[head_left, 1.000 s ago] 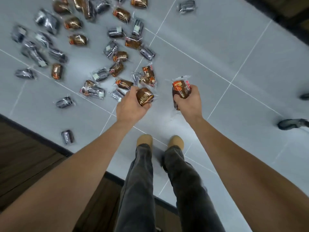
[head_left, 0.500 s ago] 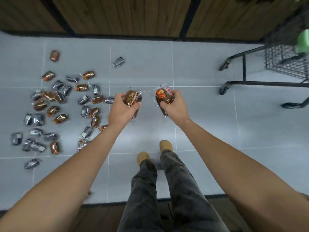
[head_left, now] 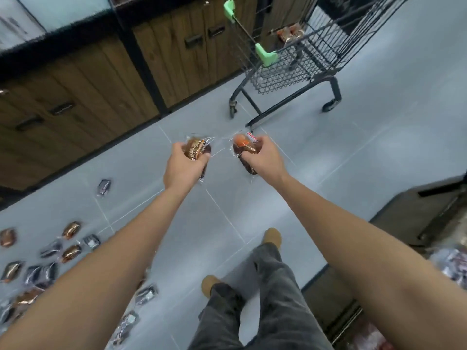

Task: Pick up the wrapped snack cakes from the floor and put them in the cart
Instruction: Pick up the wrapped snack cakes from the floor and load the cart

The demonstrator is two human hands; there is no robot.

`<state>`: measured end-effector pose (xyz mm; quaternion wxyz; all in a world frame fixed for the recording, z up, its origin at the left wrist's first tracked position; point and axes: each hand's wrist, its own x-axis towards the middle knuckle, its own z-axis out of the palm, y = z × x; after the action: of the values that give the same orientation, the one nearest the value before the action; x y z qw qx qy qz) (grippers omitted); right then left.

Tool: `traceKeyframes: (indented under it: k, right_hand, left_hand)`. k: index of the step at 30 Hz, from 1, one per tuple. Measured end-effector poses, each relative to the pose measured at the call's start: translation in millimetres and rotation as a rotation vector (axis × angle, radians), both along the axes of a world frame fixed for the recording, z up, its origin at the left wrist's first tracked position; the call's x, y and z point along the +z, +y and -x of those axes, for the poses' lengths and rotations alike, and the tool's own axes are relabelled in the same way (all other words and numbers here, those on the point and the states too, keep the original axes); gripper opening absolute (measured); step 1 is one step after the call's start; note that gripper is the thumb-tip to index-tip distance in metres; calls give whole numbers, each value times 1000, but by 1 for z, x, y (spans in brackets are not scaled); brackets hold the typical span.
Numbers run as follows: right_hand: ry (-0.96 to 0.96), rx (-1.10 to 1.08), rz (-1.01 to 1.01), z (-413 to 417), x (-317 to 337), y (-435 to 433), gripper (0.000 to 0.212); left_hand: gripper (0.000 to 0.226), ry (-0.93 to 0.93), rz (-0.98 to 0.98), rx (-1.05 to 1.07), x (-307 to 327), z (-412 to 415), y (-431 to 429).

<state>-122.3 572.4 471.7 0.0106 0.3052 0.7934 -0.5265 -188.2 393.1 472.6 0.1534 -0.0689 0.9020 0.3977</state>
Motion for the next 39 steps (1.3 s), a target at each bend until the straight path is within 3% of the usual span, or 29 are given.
traceKeyframes:
  k: [5,12,21,30,39]
  right_hand:
    - [24,-176,-33,-24,16,102,36]
    - [26,-365,-62,-55,26,242,38]
    - [19,-459,-85,-45,36,350,42]
    - [34,-376,-102,39,28,408,39]
    - [9,-268,-153,206,29,483,37]
  left_hand:
    - [49,22,-25,-130,17,-7,119]
    - [58,-32,-60,-293,30,-18,274]
    - [59,-18,-59,-349,39,0,391]
    - [53,-23,-89,-319,24,78,445]
    - [57,-28,-119,-232,19,233,506]
